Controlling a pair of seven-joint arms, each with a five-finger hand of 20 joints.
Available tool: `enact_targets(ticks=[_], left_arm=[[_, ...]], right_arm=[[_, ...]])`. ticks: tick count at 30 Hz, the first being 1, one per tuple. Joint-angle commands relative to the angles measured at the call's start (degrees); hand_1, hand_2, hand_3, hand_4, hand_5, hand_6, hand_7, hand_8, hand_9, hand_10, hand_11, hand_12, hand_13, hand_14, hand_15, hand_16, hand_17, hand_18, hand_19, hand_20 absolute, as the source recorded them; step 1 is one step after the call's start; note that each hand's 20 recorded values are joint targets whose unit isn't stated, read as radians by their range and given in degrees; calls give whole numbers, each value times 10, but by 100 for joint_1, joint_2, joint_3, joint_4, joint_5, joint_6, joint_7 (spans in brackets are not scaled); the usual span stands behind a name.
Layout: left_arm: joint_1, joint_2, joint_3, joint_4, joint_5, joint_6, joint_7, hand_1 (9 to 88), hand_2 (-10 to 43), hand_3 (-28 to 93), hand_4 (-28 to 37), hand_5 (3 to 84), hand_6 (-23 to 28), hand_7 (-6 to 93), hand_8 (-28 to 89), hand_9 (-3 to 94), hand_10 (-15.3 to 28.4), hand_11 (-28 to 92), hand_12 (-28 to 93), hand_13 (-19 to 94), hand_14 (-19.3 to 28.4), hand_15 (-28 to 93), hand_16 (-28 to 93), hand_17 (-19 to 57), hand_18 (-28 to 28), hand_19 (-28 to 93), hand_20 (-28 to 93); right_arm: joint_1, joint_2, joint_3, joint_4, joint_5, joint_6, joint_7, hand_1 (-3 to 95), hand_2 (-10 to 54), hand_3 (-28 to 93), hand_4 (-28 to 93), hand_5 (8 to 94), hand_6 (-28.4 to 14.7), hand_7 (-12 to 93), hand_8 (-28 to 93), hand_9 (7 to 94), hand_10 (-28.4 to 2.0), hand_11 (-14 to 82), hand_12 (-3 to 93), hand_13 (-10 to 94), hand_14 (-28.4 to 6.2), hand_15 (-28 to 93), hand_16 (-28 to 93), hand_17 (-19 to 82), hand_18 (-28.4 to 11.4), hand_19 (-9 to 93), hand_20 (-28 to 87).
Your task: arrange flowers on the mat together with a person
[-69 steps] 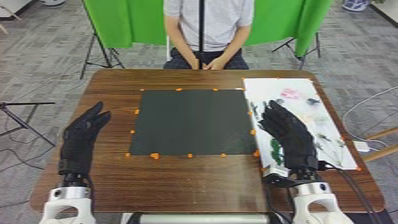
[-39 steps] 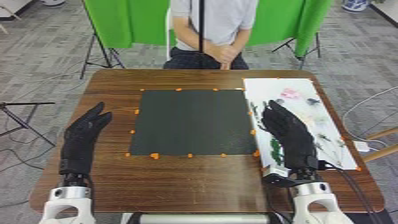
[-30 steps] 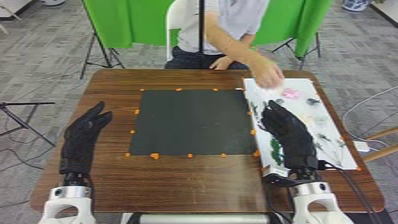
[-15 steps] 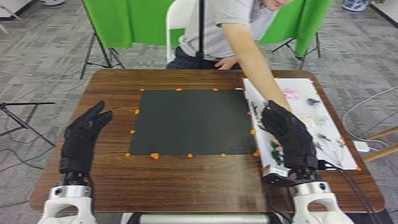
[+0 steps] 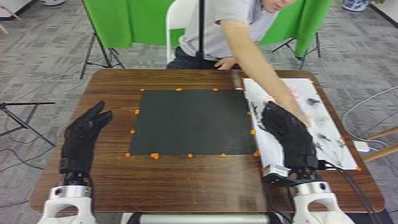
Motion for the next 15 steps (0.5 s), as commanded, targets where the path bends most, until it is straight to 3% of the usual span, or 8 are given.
enact_targets(ticks=[1,15], left_arm=[[85,-28,19,-25,43,2,-98,246,-92,692,-283,440,49,63,-54,459,138,144,105,337,174,88,22,54,133,18,177],[70,-33,22,-10,43,-18,-54,248,-93,696,-283,441,49,64,-54,457,138,145,105,334,174,86,22,53,133,20,178]], right_arm=[[-92,-72,67,-40,-82,-32,5,110,29,735,-186,428,-19,123,-94,413,-149,43,106,312,-115,112,57,174,-134,10,215],[-69,-73,64,-36,-83,-19,32,112,30,733,-187,431,-19,124,-95,413,-148,42,106,312,-117,111,58,174,-134,10,215]])
